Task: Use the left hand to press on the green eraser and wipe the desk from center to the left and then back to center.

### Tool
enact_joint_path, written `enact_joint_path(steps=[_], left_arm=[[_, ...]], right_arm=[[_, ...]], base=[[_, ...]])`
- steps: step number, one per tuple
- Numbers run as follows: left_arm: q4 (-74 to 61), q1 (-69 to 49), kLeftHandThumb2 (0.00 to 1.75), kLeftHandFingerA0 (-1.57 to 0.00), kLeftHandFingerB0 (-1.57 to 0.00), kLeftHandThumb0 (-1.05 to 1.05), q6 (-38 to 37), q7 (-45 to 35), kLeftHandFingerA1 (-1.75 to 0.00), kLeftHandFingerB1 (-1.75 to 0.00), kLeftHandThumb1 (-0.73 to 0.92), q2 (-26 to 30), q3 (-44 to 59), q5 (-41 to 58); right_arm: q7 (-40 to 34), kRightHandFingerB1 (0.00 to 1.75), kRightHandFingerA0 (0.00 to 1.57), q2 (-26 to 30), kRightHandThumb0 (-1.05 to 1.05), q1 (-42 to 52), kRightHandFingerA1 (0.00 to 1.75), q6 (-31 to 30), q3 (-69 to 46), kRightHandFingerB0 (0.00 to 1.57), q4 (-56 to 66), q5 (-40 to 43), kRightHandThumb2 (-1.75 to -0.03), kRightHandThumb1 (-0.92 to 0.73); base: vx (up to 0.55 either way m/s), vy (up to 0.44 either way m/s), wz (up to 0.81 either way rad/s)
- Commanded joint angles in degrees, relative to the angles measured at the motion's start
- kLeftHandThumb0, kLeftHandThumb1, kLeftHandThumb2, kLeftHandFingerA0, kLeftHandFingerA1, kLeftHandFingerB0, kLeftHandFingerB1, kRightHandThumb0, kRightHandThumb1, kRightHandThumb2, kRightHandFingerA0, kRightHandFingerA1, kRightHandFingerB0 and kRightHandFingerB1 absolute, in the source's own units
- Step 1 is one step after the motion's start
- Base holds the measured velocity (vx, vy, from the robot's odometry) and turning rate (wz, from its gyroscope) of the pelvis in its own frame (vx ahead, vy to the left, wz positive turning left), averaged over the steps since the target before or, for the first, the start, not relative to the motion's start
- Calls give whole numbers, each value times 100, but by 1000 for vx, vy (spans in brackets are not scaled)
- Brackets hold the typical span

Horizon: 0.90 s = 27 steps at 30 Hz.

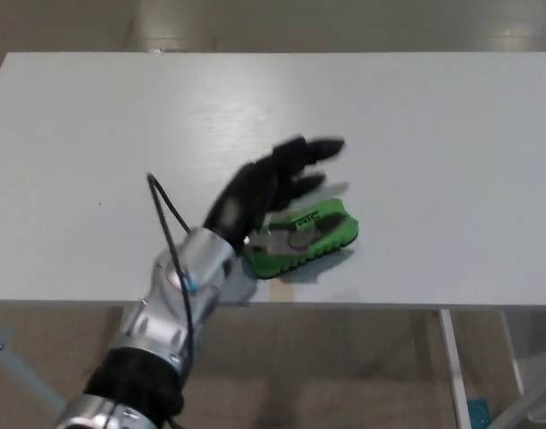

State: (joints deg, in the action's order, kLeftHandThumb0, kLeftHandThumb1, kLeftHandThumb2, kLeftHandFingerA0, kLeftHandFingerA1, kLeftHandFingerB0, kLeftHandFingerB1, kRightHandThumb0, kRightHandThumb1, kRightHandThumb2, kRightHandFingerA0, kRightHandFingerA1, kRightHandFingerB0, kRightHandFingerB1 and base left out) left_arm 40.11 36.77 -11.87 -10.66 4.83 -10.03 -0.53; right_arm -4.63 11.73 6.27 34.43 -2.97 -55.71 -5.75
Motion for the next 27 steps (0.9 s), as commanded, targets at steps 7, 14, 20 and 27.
enact_joint_path(steps=[7, 14, 20, 27], left_arm=[[-3582, 170, 82, 0, -1, -73, 2051, -2563, -1, -31, 43, 1744, 786, 2090], [-5522, -830, 84, 0, -1, -74, 2139, -3118, -1, -33, 43, 2927, 1675, 3129], [-6704, -2597, 83, -14, 0, -76, 2580, -3741, -3, -37, 48, 3524, 2756, 4523], [-7132, -4628, 55, -20, -18, -52, 2463, -4542, -30, -33, 50, 3388, 3517, 5214]], right_arm=[[41, 43, 69, -17, -43, 106, 49, 21, -50, 67, -57, 58, -63, -76], [96, 42, 69, -180, -44, 206, 47, 24, -233, 67, 6, 334, -63, -75], [20, 39, 66, -143, -43, 325, 43, 277, -455, 57, 313, 511, -64, -75], [-46, 37, 67, -38, -46, 199, 41, 46, -738, 53, 711, 694, -64, -74]], base=[[0, 0, 0], [0, 0, 0], [0, 0, 0], [0, 0, 0]])
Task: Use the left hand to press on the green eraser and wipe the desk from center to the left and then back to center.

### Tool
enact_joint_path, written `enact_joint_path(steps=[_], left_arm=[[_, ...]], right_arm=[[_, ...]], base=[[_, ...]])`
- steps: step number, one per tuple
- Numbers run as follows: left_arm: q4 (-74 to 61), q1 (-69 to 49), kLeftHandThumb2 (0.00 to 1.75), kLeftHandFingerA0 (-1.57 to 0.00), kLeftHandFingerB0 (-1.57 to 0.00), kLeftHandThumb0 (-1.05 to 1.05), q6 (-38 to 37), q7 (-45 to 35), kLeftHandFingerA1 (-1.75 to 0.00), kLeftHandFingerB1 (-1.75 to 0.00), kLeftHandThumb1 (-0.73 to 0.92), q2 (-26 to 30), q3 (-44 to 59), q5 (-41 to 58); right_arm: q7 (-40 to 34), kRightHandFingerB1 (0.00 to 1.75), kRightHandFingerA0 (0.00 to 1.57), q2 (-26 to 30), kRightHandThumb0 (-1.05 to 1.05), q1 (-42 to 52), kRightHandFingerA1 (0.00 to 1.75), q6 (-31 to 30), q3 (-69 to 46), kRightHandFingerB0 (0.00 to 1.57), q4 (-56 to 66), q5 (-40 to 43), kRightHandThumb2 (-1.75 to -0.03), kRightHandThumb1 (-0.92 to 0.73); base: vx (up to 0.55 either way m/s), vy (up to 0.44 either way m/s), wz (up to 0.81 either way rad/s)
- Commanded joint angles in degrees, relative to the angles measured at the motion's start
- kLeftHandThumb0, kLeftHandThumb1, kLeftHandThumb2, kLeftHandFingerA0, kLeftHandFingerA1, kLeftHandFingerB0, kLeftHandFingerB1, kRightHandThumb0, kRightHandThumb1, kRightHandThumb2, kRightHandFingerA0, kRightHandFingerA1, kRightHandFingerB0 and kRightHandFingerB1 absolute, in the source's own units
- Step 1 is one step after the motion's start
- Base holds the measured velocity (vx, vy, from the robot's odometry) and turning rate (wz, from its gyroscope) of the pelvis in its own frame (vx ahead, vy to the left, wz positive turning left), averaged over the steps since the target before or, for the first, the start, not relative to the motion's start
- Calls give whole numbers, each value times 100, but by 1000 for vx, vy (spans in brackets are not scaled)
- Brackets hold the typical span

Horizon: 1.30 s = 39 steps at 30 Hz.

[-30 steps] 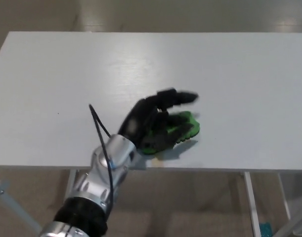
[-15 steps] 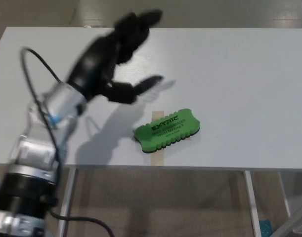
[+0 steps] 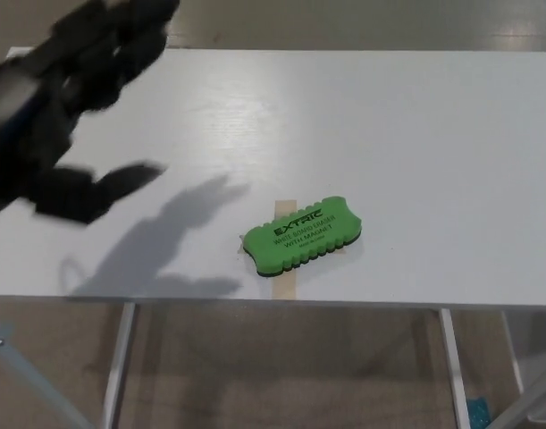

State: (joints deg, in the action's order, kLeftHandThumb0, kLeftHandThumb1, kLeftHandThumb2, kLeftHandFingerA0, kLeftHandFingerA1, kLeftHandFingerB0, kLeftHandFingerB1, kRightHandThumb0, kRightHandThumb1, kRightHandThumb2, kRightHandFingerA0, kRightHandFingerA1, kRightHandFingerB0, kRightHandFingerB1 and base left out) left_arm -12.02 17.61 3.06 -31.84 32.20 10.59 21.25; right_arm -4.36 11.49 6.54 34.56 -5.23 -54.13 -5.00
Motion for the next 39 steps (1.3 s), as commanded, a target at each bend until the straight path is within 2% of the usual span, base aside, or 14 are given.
enact_joint_path(steps=[1, 12, 14, 16, 18, 20, 24, 25, 27, 28, 30, 31, 38, 39], left_arm=[[-1914, -3187, 68, -24, -19, -52, 924, -2592, -40, -40, 45, 543, 1585, 3094], [-426, -5012, 73, -37, -25, -63, -75, -2629, -45, -43, 44, -77, 1379, 1529], [-106, -5091, 74, -36, -27, -64, -456, -2292, -45, -43, 44, -132, 1214, 929], [615, -5098, 81, -35, -19, -58, -1085, -1594, -50, -43, 40, -184, 886, -142], [2310, -4723, 56, -37, -36, -60, -1616, -458, -35, -35, 49, -299, 430, -1230], [3517, -4335, 76, -38, -35, -65, -1627, 39, -47, -45, 43, -484, 392, -1258], [4459, -3990, 75, -38, -39, -63, -1509, 393, -47, -46, 42, -600, 442, -1120], [5081, -3737, 56, -48, -43, -49, -1658, 275, -38, -34, 49, -634, 525, -953], [5870, -3415, 56, -48, -43, -49, -1894, 104, -38, -34, 49, -665, 618, -753], [6157, -3261, 76, -58, -36, -54, -1914, 244, -53, -44, 44, -647, 569, -806], [6421, -3088, 75, -71, -38, -57, -1816, 407, -56, -45, 45, -642, 522, -827], [6532, -2980, 76, -74, -38, -56, -1748, 467, -59, -45, 45, -647, 502, -826], [6912, -2461, 76, -54, -39, -52, -1328, 944, -53, -46, 43, -731, 416, -817], [6785, -2437, 56, -59, -49, -43, -1255, 972, -41, -36, 51, -788, 426, -773]], right_arm=[[-72, 36, 66, -18, -47, 184, 40, -64, -562, 52, 726, 658, -64, -75], [-241, 34, 68, -126, -45, 242, 41, 52, -717, 44, 873, 537, -63, -75], [-246, 34, 68, -154, -45, 272, 41, 61, -689, 42, 858, 488, -64, -75], [-297, 47, 59, -210, -51, 324, 56, 128, -614, 33, 761, 349, -90, -63], [-339, 44, 57, -257, -51, 485, 55, 354, -455, 26, 448, 74, -88, -63], [-213, 31, 63, -269, -44, 554, 42, 458, -392, 28, 197, 56, -62, -75], [-144, 30, 62, -246, -43, 573, 43, 420, -334, 28, 6, 29, -62, -75], [-192, 43, 53, -207, -50, 546, 55, 332, -296, 21, -62, -39, -88, -63], [-257, 43, 53, -157, -50, 509, 55, 232, -249, 21, -144, -121, -88, -63], [-310, 43, 53, -128, -55, 420, 54, 151, -203, 23, -164, -185, -89, -66], [-292, 32, 61, -123, -47, 340, 43, 126, -167, 34, -224, -197, -64, -77], [-229, 46, 55, -92, -53, 270, 57, 87, -128, 30, -237, -219, -92, -65], [74, 47, 57, -10, -52, 4, 58, 31, -63, 31, -336, -110, -92, -65], [109, 49, 59, -6, -50, -43, 60, 0, -56, 34, -364, -77, -93, -65]], base=[[0, 0, 0], [0, 0, 0], [0, 0, 0], [0, 0, 0], [0, 0, 0], [0, 0, 0], [0, 0, 0], [0, 0, 0], [0, 0, 0], [0, 0, 0], [0, 0, 0], [0, 0, 0], [0, 0, 0], [0, 0, 0]])
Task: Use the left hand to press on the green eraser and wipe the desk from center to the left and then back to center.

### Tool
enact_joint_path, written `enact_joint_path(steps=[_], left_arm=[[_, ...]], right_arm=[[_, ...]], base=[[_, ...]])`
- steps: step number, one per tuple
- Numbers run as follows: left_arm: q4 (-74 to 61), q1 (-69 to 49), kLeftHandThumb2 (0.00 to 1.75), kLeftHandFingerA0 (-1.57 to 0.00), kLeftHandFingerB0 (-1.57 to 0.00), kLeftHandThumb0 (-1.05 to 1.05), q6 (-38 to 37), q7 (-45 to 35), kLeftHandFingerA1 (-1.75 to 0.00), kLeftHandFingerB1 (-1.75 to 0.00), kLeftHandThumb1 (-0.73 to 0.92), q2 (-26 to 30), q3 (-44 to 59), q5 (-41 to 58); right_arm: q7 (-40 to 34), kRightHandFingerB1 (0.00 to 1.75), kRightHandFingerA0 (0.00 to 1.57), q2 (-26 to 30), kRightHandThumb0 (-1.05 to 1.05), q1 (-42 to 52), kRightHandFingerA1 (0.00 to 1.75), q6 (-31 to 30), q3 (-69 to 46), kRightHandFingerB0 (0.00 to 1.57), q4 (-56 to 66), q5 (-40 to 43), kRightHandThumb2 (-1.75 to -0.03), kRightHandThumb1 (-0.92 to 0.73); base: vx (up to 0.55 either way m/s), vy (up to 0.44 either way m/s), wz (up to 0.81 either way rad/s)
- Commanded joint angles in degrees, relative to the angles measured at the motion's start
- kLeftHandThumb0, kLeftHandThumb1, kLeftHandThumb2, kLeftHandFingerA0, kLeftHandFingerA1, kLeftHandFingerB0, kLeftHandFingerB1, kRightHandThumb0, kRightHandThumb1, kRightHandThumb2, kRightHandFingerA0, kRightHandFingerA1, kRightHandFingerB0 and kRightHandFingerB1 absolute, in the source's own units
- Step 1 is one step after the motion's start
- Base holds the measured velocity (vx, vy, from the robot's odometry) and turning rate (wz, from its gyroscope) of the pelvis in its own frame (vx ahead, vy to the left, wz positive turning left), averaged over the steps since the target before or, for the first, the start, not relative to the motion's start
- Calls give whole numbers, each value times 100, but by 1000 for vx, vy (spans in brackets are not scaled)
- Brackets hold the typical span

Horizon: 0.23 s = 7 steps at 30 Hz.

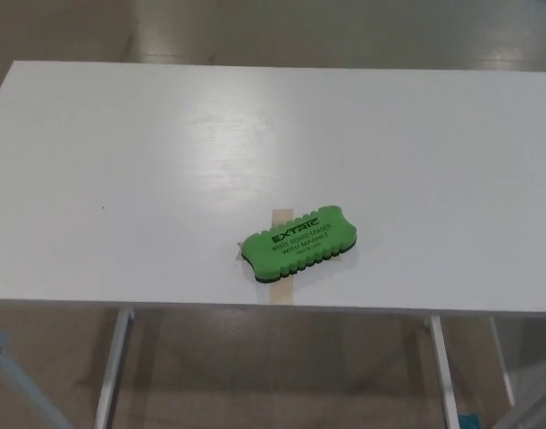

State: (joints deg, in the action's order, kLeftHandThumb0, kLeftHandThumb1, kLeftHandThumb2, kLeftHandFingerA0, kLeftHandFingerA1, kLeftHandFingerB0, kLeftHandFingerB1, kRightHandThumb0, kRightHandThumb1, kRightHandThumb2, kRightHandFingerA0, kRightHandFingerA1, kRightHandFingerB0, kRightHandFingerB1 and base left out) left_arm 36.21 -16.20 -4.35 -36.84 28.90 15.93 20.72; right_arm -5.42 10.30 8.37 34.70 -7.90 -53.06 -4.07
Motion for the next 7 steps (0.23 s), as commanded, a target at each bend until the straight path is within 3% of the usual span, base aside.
enact_joint_path(steps=[1, 2, 7], left_arm=[[1962, 944, 56, -59, -49, -43, -513, 1472, -41, -36, 51, -457, -108, -720], [1824, 921, 74, -57, -42, -49, -478, 1426, -53, -46, 43, -513, -83, -652], [1738, 865, 74, -59, -42, -49, -687, 1060, -53, -46, 43, -635, 3, -478]], right_arm=[[215, 49, 59, 112, -50, -226, 60, -14, 211, 34, -471, -170, -93, -65], [218, 49, 60, 112, -50, -251, 61, -37, 225, 36, -489, -165, -93, -64], [280, 50, 61, 133, -50, -292, 62, -82, 280, 37, -556, -107, -93, -63]], base=[[0, 0, 0], [0, 0, 0], [0, 0, 0]])
